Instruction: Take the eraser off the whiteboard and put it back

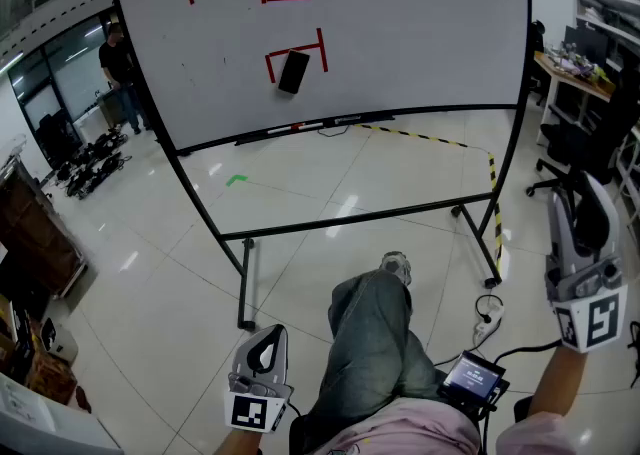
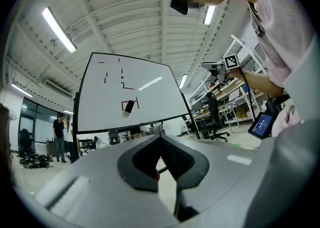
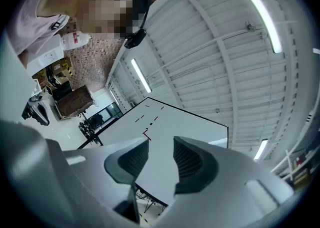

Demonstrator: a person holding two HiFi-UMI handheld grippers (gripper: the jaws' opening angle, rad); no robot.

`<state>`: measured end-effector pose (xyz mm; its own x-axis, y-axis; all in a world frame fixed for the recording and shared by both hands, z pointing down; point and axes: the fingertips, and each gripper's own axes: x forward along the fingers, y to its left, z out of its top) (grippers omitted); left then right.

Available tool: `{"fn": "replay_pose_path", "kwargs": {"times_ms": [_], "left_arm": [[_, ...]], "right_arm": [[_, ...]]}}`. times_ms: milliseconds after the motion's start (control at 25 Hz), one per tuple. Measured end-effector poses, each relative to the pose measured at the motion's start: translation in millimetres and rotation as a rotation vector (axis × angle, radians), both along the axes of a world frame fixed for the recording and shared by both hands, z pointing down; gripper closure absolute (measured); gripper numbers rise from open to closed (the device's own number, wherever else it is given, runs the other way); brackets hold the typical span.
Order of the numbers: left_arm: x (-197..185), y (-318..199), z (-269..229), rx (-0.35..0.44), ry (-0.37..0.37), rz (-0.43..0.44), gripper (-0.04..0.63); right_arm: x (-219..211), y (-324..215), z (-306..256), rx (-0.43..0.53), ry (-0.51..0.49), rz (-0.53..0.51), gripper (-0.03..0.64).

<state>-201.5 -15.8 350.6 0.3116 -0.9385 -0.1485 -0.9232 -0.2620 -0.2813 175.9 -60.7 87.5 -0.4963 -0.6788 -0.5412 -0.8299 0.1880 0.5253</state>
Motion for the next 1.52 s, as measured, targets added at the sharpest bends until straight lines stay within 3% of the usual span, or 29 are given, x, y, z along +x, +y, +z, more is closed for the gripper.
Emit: {"fn": "replay_pose_path", "kwargs": {"times_ms": [400, 480, 640, 880, 1040, 1200, 1400, 1520], "left_arm": [[3.3, -1.5, -0.7, -0.024, -0.002, 0.001, 0.592], [-2.4, -5.3, -6.6, -0.015, 0.029, -0.029, 0.592], [-10.1, -20.2, -49.8, 0.055, 0.103, -0.051, 0.592], [-17.7, -70.8, -150.3, 0.249, 0.153, -0.022, 0.496], [-14.0, -115.2, -200.7, 0.349, 0.104, -0.035, 0.425], [-8.8, -170.7, -232.3, 0.380, 0.014, -0.073, 0.411], [3.0, -261.6, -257.1, 0.366, -0.104, -0.099, 0.347], [5.5, -326.5, -258.9, 0.302, -0.174, -0.120, 0.297]], "right_arm": [[-6.6, -12.0, 8.1, -0.054, 0.004, -0.014, 0.468], [-10.6, -19.9, 13.9, -0.085, -0.006, -0.024, 0.467], [-20.8, -40.3, 21.9, -0.142, -0.042, -0.083, 0.468], [-35.0, -68.8, 43.5, -0.220, -0.064, -0.097, 0.468], [-44.3, -91.7, 55.8, -0.260, -0.060, -0.104, 0.468], [-49.1, -118.8, 63.4, -0.294, -0.079, -0.114, 0.468], [-47.4, -155.9, 78.5, -0.338, -0.095, -0.108, 0.468], [-41.6, -175.4, 89.6, -0.367, -0.112, -0.093, 0.468]]}}
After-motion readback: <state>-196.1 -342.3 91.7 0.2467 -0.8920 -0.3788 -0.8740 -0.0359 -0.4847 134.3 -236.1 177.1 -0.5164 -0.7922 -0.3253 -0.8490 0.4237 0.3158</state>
